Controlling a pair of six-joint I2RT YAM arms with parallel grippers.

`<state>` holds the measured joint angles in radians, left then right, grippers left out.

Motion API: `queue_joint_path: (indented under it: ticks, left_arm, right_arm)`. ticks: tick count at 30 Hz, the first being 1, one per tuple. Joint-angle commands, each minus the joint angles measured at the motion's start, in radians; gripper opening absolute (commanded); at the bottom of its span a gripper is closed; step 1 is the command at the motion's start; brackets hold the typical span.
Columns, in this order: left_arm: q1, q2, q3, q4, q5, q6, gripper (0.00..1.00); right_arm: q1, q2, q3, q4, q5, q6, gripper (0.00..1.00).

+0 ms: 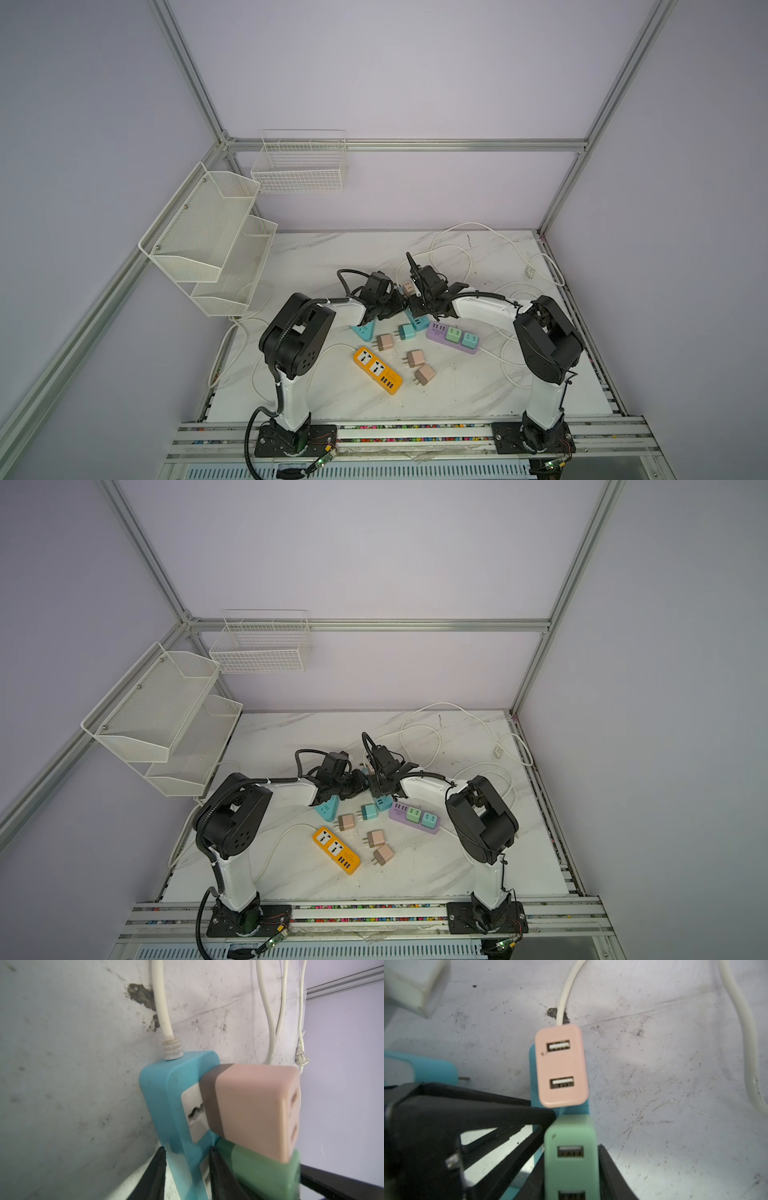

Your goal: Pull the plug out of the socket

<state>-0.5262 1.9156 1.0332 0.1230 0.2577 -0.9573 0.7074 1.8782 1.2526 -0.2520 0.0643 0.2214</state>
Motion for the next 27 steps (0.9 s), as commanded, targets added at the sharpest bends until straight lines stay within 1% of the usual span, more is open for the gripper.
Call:
queue_joint_path:
  ticks: [1,7,12,16,21,27]
  left_arm:
    - [-0.011,-0.001,0.000,-0.018,-0.050,0.002,0.31]
    - [-0.024,0.010,-0.020,-0.015,-0.060,-0.008,0.30]
    - [-0.026,-0.007,-0.045,-0.014,-0.090,-0.013,0.30]
    - [-0.026,-0.006,-0.048,-0.014,-0.082,-0.018,0.30]
    - [-0.029,-0.006,-0.061,-0.008,-0.101,-0.030,0.29]
    - [-0.030,-0.001,-0.078,-0.010,-0.100,-0.036,0.27]
  right_arm:
    - [0.005,0.022,0.036,-0.003,0.039,0.019,0.40]
    - [0.004,0.040,0.044,-0.012,0.059,0.017,0.43]
    - [0.005,0.050,0.036,-0.016,0.070,0.005,0.43]
    - [0.004,0.048,0.017,0.000,0.051,0.005,0.43]
    - [0.007,0.083,0.025,-0.013,0.045,-0.001,0.41]
    - [0.006,0.062,0.020,-0.008,0.042,-0.002,0.35]
